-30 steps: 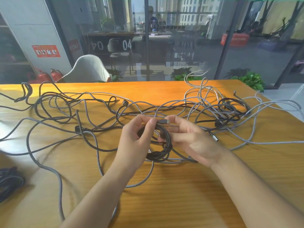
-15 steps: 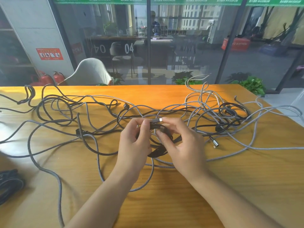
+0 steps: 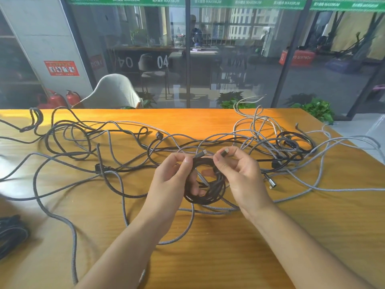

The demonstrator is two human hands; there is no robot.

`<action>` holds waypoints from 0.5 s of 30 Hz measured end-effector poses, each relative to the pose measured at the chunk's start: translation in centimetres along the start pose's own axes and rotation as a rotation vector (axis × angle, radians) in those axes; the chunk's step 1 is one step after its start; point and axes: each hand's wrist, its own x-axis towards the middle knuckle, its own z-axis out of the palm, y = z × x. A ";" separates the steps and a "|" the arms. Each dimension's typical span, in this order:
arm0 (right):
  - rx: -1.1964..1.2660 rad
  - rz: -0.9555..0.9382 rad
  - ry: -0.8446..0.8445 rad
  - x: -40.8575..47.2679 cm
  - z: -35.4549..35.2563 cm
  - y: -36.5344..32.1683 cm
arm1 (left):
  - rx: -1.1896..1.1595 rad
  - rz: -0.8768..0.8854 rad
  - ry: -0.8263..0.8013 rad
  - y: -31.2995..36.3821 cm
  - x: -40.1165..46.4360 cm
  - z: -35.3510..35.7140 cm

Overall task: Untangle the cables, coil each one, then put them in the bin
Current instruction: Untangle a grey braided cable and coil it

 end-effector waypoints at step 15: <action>-0.153 -0.251 0.054 0.1 -1.2 -0.1 | 0.328 0.048 -0.179 0.7 0.8 -2.8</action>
